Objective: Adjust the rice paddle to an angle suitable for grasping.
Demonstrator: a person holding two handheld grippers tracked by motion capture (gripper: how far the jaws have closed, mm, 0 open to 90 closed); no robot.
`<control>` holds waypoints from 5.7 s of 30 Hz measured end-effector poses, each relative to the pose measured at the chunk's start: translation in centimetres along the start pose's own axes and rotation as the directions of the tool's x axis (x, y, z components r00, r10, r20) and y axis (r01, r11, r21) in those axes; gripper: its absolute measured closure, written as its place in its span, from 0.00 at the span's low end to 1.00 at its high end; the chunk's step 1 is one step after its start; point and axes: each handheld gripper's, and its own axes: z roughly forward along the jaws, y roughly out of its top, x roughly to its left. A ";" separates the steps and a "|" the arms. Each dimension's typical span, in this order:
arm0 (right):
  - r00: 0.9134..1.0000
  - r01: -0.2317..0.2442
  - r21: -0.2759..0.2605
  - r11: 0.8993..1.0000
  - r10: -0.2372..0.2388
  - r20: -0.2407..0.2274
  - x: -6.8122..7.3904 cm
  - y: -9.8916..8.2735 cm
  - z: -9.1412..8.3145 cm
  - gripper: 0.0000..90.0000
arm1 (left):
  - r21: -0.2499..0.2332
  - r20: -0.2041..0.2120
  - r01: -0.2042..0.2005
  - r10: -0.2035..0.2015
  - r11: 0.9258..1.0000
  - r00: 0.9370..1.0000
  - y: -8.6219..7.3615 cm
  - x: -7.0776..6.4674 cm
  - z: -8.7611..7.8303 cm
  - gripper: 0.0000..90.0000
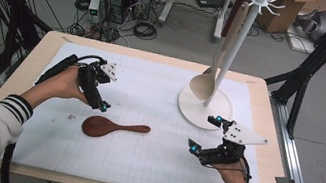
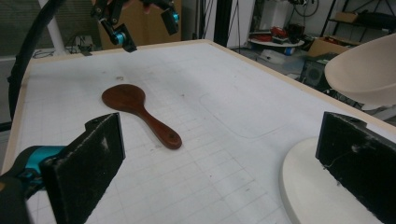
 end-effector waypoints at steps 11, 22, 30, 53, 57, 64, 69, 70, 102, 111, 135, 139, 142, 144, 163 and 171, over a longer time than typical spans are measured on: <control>1.000 -0.010 -0.007 1.000 0.010 0.003 -0.1 0.0 -0.2 0.00 | 0.003 0.033 -0.064 0.063 0.998 0.997 1.8 -1.4 0.3 0.02; 1.000 -0.012 -0.005 1.000 0.012 0.002 -0.1 -0.1 -0.2 0.00 | 0.054 0.076 -0.117 0.112 0.992 0.991 3.3 -2.8 1.8 0.02; 1.000 -0.016 -0.007 1.000 0.016 0.002 -0.2 -0.1 -0.3 0.00 | 0.108 0.107 -0.151 0.140 0.983 0.984 3.9 -3.7 3.2 0.04; 1.000 -0.024 -0.015 1.000 0.024 0.007 -0.2 -0.1 -0.6 0.00 | 0.261 0.159 -0.203 0.166 0.944 0.973 4.6 -5.1 7.4 0.27; 1.000 -0.017 -0.016 1.000 0.018 0.006 -0.3 -0.1 -0.5 0.00 | 0.280 0.175 -0.209 0.164 0.937 0.971 4.6 -5.2 7.8 0.31; 1.000 -0.020 -0.011 1.000 0.020 0.003 -0.3 -0.2 -0.5 0.00 | 0.308 0.188 -0.200 0.146 0.930 0.971 4.6 -5.2 8.5 0.40; 1.000 -0.017 -0.013 1.000 0.017 0.003 -0.3 -0.2 -0.4 0.00 | 0.328 0.207 -0.208 0.144 0.921 0.968 4.7 -5.4 8.9 0.49; 1.000 -0.021 -0.011 1.000 0.021 0.001 -0.3 -0.2 -0.4 0.00 | 0.331 0.208 -0.209 0.145 0.920 0.967 4.7 -5.4 9.0 0.49; 1.000 -0.023 -0.013 1.000 0.023 -0.002 -0.3 -0.2 -0.5 0.00 | 0.399 0.180 -0.189 0.126 0.897 0.976 5.1 -6.0 10.1 0.76; 1.000 -0.021 -0.012 1.000 0.021 -0.002 -0.3 -0.2 -0.4 0.00 | 0.404 0.180 -0.183 0.118 0.896 0.976 5.1 -6.0 10.2 0.78; 1.000 -0.027 -0.002 1.000 0.027 -0.004 -0.3 -0.3 -0.2 0.00 | 0.426 0.169 -0.141 0.075 0.894 0.983 5.2 -5.8 10.2 0.85; 1.000 -0.029 -0.002 1.000 0.029 -0.003 -0.3 -0.3 -0.3 0.00 | 0.431 0.172 -0.133 0.063 0.893 0.983 5.3 -5.8 10.2 0.86; 1.000 -0.025 -0.006 1.000 0.025 -0.001 -0.3 -0.3 -0.3 0.00 | 0.424 0.179 -0.129 0.056 0.896 0.982 5.3 -5.8 10.2 0.86; 1.000 -0.026 -0.006 1.000 0.026 -0.001 -0.3 -0.3 -0.3 0.00 | 0.421 0.180 -0.128 0.056 0.898 0.982 5.3 -5.9 10.2 0.86; 0.999 -0.030 -0.002 1.000 0.030 0.009 -0.3 -0.4 -0.1 0.00 | 0.268 0.162 -0.069 0.025 0.961 0.986 5.0 -4.2 6.5 0.86; 0.999 -0.034 -0.006 0.999 0.034 0.012 -0.3 -0.4 0.0 0.00 | 0.140 0.164 -0.035 0.011 0.990 0.986 4.6 -3.5 4.1 0.86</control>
